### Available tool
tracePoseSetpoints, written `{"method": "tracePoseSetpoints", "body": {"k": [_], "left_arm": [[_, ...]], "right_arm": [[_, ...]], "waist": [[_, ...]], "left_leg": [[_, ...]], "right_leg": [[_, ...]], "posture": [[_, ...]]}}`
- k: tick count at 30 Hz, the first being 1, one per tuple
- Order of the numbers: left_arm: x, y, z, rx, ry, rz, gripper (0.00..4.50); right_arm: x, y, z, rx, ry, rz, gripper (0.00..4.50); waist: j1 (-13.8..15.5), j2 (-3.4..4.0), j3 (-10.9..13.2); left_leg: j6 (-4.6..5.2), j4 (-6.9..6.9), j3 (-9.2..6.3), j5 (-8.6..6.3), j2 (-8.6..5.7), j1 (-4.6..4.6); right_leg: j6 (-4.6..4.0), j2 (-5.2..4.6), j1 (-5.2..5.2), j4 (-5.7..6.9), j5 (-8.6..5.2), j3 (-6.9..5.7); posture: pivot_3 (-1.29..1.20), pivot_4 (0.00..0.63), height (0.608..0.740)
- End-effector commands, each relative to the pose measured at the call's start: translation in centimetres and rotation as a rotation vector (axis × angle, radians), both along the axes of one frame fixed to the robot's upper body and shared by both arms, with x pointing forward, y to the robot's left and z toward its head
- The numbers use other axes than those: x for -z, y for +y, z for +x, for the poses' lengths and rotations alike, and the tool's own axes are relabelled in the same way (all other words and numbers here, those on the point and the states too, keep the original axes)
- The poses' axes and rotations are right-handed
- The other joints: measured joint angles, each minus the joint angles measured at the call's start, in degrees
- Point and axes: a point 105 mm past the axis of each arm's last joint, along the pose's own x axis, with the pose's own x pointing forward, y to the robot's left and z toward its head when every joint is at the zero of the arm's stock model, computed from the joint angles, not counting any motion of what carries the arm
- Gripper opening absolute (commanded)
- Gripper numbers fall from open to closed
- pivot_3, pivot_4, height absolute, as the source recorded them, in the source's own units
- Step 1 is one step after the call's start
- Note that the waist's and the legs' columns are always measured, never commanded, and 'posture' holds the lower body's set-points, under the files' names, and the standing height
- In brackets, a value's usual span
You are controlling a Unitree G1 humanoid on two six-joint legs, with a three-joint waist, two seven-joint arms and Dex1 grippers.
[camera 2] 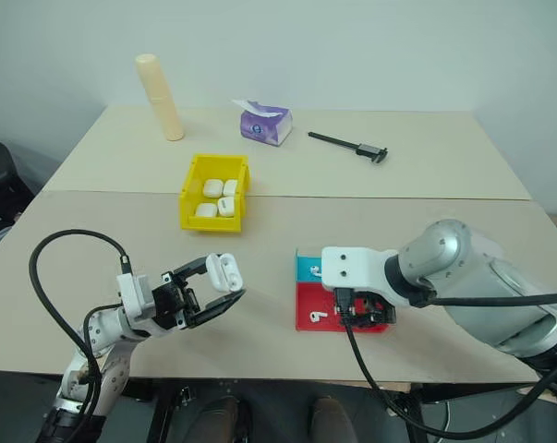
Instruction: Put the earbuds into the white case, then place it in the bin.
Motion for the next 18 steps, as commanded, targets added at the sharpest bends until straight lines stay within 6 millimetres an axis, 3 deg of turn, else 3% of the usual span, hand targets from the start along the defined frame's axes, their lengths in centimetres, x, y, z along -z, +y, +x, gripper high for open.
{"method": "tracePoseSetpoints", "body": {"k": [1, 4, 8, 18], "left_arm": [[0.2, 0.1, 0.0, 0.002, -0.042, 0.024, 2.77], [0.8, 0.2, 0.0, -0.01, -0.05, 0.05, 2.77], [0.7, -0.1, 0.0, -0.023, -0.054, 0.039, 2.77], [1.1, -0.1, -0.1, -0.044, -0.049, 0.062, 2.77]], "right_arm": [[0.2, 0.4, 0.4, -0.001, -0.055, -0.032, 3.22], [1.1, 0.4, 1.0, 0.007, -0.076, -0.074, 3.06], [1.7, 0.5, 1.4, 0.016, -0.074, -0.09, 2.0], [3.3, 0.2, 2.7, 0.057, -0.098, -0.134, 2.0]], "waist": [[-0.1, 0.01, 0.0], [-0.3, 0.02, 0.0], [-0.6, 0.02, 0.0], [-0.6, 0.02, 0.0]], "left_leg": [[0.0, 0.0, 0.0, 0.0, 0.0, 0.0], [0.0, 0.0, 0.01, 0.0, 0.0, 0.0], [0.0, 0.0, 0.0, 0.0, 0.0, -0.02], [0.0, 0.0, 0.0, 0.0, 0.02, -0.01]], "right_leg": [[0.0, 0.0, -0.01, 0.0, 0.0, 0.0], [0.0, 0.01, -0.02, 0.02, 0.0, 0.0], [-0.01, 0.01, -0.02, 0.0, 0.0, -0.01], [-0.02, 0.02, -0.04, 0.01, -0.01, -0.01]], "posture": [[0.0, 0.15, 0.74], [0.0, 0.15, 0.74], [0.0, 0.15, 0.74], [0.0, 0.15, 0.74]]}}
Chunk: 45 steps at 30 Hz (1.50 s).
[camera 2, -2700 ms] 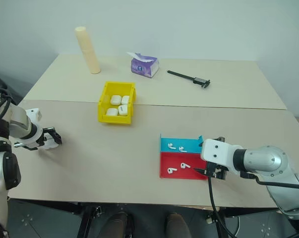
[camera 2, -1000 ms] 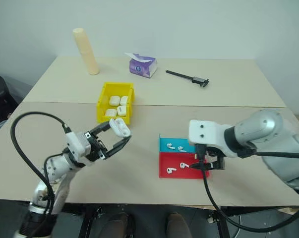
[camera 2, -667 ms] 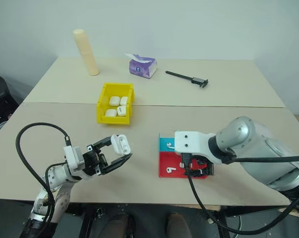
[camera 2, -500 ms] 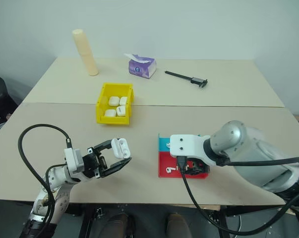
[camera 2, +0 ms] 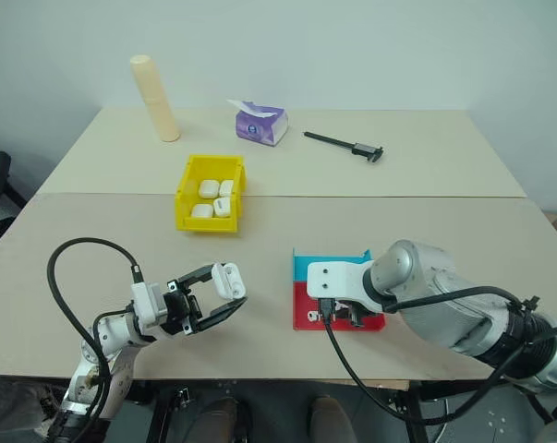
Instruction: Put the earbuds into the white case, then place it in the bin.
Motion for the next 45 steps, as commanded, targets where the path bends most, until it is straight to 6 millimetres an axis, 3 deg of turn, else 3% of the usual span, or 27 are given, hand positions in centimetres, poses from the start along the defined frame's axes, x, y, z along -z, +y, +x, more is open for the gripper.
{"method": "tracePoseSetpoints", "body": {"k": [1, 28, 32, 41, 45], "left_arm": [[-1.1, -0.3, -0.4, 0.011, -0.061, 0.002, 2.77], [-1.1, -0.3, -0.2, -0.005, -0.059, 0.035, 2.77], [-1.2, -0.4, -0.2, -0.008, -0.063, 0.035, 2.77], [-1.2, -0.4, 0.0, -0.015, -0.062, 0.038, 2.77], [-1.2, -0.5, 0.0, -0.01, -0.064, 0.036, 2.77]], "right_arm": [[-0.5, 0.3, 0.6, -0.002, -0.047, -0.001, 2.0], [1.4, 0.2, 0.9, 0.01, -0.027, -0.006, 2.0], [1.5, 0.3, 0.8, -0.001, -0.023, -0.007, 1.1], [1.8, 0.1, 0.6, -0.004, -0.018, -0.012, 1.1], [1.8, 0.0, 0.4, -0.009, -0.011, -0.012, 0.64]], "waist": [[0.0, 0.0, 0.0], [0.0, -0.01, 0.0], [-0.1, -0.02, 0.0], [0.0, -0.02, -0.1], [0.0, -0.03, -0.1]], "left_leg": [[0.0, 0.0, 0.0, 0.0, 0.0, 0.0], [0.0, 0.0, -0.01, 0.0, 0.01, 0.03], [0.0, 0.0, -0.01, 0.0, 0.01, 0.05], [0.0, 0.0, -0.01, 0.0, 0.01, 0.05], [0.0, 0.0, -0.01, 0.0, 0.01, 0.05]], "right_leg": [[0.0, 0.0, 0.0, 0.0, 0.0, 0.0], [-0.01, 0.01, 0.04, 0.0, 0.0, -0.01], [-0.01, 0.01, 0.05, 0.0, 0.0, -0.02], [-0.01, 0.01, 0.05, 0.0, 0.0, -0.02], [-0.01, 0.01, 0.06, -0.01, 0.0, -0.03]], "posture": [[0.0, 0.15, 0.74], [0.0, 0.15, 0.74], [0.0, 0.15, 0.74], [0.0, 0.15, 0.74], [0.0, 0.15, 0.74]]}}
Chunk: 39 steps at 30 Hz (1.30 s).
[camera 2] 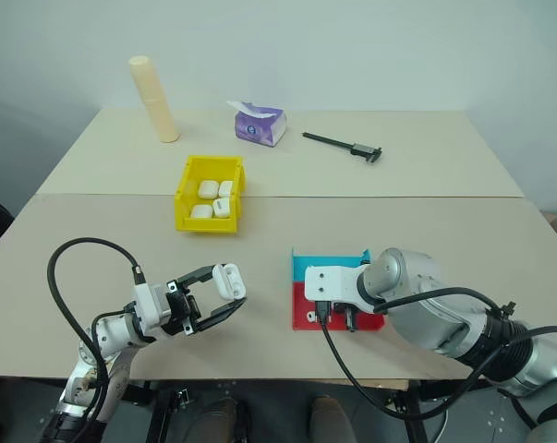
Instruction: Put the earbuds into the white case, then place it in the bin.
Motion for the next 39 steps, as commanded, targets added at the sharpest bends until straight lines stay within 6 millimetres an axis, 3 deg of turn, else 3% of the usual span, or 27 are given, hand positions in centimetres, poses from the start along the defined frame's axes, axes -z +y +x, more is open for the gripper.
{"method": "tracePoseSetpoints", "body": {"k": [1, 4, 6, 11, 15, 19, 23, 27, 33, 39], "left_arm": [[-1.1, -0.5, -0.2, 0.025, -0.049, -0.013, 2.77], [-1.6, -0.6, -0.2, 0.033, -0.054, -0.031, 2.77], [-2.3, -0.8, -0.2, 0.051, -0.059, -0.051, 2.77], [-5.0, -2.0, -1.4, 0.179, -0.037, -0.129, 2.77], [-6.2, -2.7, -2.0, 0.27, 0.015, -0.156, 2.77], [-7.2, -3.0, -2.4, 0.348, 0.06, -0.205, 2.77], [-8.0, -3.2, -2.7, 0.392, 0.089, -0.207, 2.77], [-8.5, -3.2, -2.8, 0.413, 0.101, -0.176, 2.77], [-8.9, -3.1, -3.2, 0.433, 0.081, -0.165, 2.77], [-9.0, -3.1, -3.3, 0.43, 0.082, -0.144, 2.77]], "right_arm": [[0.2, -0.3, -0.2, 0.005, 0.006, -0.001, 0.64], [-0.9, -0.2, -0.3, 0.002, -0.012, 0.028, 0.64], [-2.6, -0.2, -0.5, -0.007, -0.032, 0.078, 0.64], [-10.7, -0.4, -0.5, -0.065, -0.176, 0.333, 0.64], [-17.0, 0.1, -1.0, -0.193, -0.342, 0.71, 0.64], [-20.2, 1.2, -2.8, -0.369, -0.415, 1.037, 0.64], [-21.1, 2.4, -3.6, -0.477, -0.406, 1.287, 0.64], [-19.9, 3.7, -4.5, -0.595, -0.325, 1.448, 0.64], [-17.6, 5.6, -4.9, -0.67, -0.286, 1.478, 0.64], [-15.6, 6.4, -4.4, -0.702, -0.287, 1.401, 0.64]], "waist": [[0.0, 0.0, 0.0], [0.0, 0.0, 0.0], [0.1, 0.0, 0.0], [0.1, 0.0, 0.0], [-0.1, -0.03, 0.0], [0.0, -0.03, 0.0], [-0.1, -0.02, 0.0], [0.0, -0.02, 0.0], [0.0, 0.0, 0.0], [0.0, 0.0, 0.0]], "left_leg": [[0.0, 0.0, 0.0, 0.0, 0.0, 0.0], [0.0, 0.0, 0.0, 0.0, 0.0, 0.0], [0.0, 0.0, -0.01, 0.0, 0.0, -0.04], [0.01, 0.0, -0.04, -0.01, 0.0, -0.11], [0.02, -0.06, -0.05, -0.02, 0.02, 0.01], [0.02, -0.07, -0.05, -0.01, 0.02, 0.04], [0.01, -0.07, -0.04, -0.01, 0.01, 0.02], [0.0, -0.07, -0.05, 0.0, 0.01, 0.04], [0.0, -0.07, -0.02, 0.0, 0.0, 0.01], [-0.03, -0.07, -0.01, 0.02, 0.0, 0.06]], "right_leg": [[0.0, 0.0, 0.0, 0.0, 0.0, 0.0], [0.0, 0.0, 0.0, -0.01, 0.0, 0.0], [0.0, 0.0, -0.03, 0.0, 0.0, 0.0], [0.01, 0.0, -0.04, -0.05, 0.0, -0.02], [0.01, 0.06, 0.08, -0.11, 0.0, -0.02], [0.02, 0.11, 0.1, -0.04, 0.0, 0.03], [0.02, 0.09, 0.08, -0.02, 0.0, 0.06], [0.02, 0.1, 0.11, -0.02, 0.0, 0.03], [0.02, 0.08, 0.07, -0.03, 0.0, 0.04], [0.02, 0.1, 0.09, 0.0, 0.0, 0.03]], "posture": [[0.0, 0.15, 0.74], [0.0, 0.15, 0.74], [0.0, 0.15, 0.74], [0.0, 0.15, 0.74], [0.0, 0.15, 0.74], [0.0, 0.15, 0.74], [0.0, 0.15, 0.74], [0.0, 0.15, 0.74], [0.0, 0.15, 0.74], [0.0, 0.15, 0.74]]}}
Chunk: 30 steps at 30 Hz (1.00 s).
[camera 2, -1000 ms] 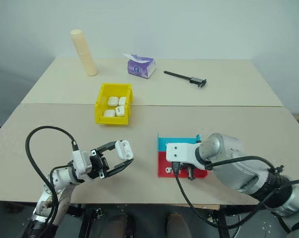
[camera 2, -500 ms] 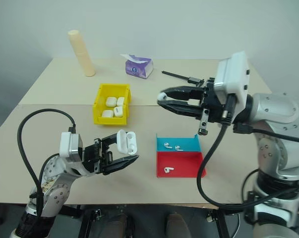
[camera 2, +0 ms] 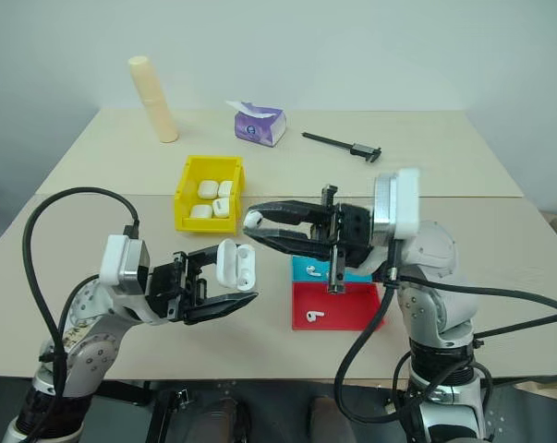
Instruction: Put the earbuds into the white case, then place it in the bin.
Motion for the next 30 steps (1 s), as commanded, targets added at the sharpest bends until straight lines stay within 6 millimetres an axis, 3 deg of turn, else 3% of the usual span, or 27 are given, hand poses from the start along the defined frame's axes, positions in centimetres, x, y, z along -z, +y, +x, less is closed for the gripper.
{"method": "tracePoseSetpoints", "body": {"k": [1, 30], "left_arm": [[-1.3, -0.1, -0.8, 0.025, -0.058, -0.016, 2.77], [-1.3, -0.5, -0.5, 0.035, -0.077, -0.028, 2.77]], "right_arm": [[0.5, 0.2, -0.1, 0.004, -0.07, -0.035, 0.64], [2.4, 1.2, 0.8, 0.028, -0.103, -0.113, 0.64]], "waist": [[0.0, 0.0, 0.0], [0.1, 0.0, 0.0]], "left_leg": [[0.0, 0.0, 0.0, 0.0, 0.0, 0.0], [0.0, 0.0, 0.01, 0.0, 0.0, -0.01]], "right_leg": [[0.0, 0.0, 0.0, 0.0, 0.0, 0.0], [0.0, 0.0, -0.01, -0.02, 0.0, 0.0]], "posture": [[0.0, 0.15, 0.74], [0.0, 0.15, 0.74]]}}
